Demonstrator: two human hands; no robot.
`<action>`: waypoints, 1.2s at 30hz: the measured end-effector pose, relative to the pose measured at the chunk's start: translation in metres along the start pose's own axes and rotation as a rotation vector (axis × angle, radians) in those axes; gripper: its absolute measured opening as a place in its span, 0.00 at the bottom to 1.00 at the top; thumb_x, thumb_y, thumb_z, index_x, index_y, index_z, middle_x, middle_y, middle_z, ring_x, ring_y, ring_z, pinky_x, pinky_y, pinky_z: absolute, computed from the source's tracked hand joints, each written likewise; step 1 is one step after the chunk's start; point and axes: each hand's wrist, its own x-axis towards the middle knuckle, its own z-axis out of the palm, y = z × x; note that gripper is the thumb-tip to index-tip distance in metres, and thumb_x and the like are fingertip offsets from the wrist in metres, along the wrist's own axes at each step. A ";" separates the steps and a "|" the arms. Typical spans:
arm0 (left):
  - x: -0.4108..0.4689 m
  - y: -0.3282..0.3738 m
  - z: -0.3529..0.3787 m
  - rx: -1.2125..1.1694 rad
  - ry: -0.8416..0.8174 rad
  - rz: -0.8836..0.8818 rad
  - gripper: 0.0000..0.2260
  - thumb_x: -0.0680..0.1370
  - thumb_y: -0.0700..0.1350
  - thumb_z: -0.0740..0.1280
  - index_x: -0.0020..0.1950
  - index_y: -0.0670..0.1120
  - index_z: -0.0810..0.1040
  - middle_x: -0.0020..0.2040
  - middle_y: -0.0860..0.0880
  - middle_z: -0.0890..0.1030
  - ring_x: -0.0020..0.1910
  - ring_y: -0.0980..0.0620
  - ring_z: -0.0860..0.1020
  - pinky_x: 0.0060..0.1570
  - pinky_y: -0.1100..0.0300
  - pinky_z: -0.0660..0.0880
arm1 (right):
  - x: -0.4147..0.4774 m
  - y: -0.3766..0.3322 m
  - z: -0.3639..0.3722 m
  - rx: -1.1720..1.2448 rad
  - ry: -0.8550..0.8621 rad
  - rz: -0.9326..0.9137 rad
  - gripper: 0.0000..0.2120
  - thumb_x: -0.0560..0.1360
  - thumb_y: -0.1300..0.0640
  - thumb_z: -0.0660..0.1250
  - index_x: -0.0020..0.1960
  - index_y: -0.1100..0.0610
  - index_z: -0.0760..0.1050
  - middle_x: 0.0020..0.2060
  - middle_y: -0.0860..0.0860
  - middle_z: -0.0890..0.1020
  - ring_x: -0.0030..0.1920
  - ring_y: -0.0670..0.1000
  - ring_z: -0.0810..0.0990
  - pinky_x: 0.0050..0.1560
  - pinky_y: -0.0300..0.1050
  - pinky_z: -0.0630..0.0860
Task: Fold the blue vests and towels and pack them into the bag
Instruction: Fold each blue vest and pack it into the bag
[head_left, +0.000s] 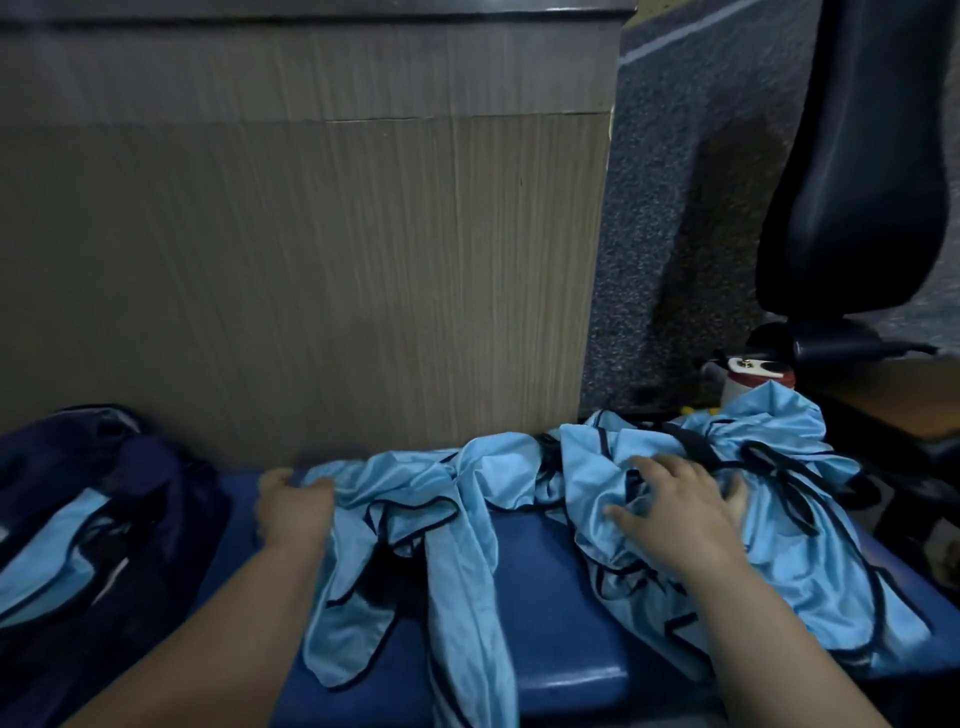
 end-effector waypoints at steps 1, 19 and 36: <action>-0.004 -0.003 0.000 0.093 -0.016 -0.005 0.38 0.62 0.57 0.72 0.70 0.48 0.67 0.64 0.41 0.74 0.57 0.38 0.76 0.57 0.42 0.76 | 0.003 0.003 -0.002 0.003 -0.001 0.026 0.33 0.73 0.29 0.58 0.74 0.41 0.61 0.74 0.45 0.63 0.75 0.48 0.58 0.74 0.65 0.42; -0.042 -0.041 0.029 0.813 -0.442 0.506 0.11 0.79 0.55 0.65 0.61 0.62 0.75 0.61 0.53 0.80 0.62 0.51 0.75 0.62 0.58 0.69 | -0.025 -0.074 0.031 0.510 -0.055 -0.509 0.14 0.75 0.52 0.68 0.61 0.50 0.79 0.49 0.46 0.81 0.51 0.46 0.78 0.56 0.42 0.75; -0.029 -0.037 -0.042 -0.566 -0.244 -0.127 0.16 0.82 0.54 0.61 0.59 0.43 0.78 0.52 0.40 0.83 0.51 0.39 0.82 0.51 0.46 0.78 | -0.034 -0.123 0.042 1.424 -0.519 0.270 0.02 0.75 0.64 0.66 0.44 0.61 0.76 0.26 0.48 0.76 0.23 0.43 0.73 0.24 0.34 0.67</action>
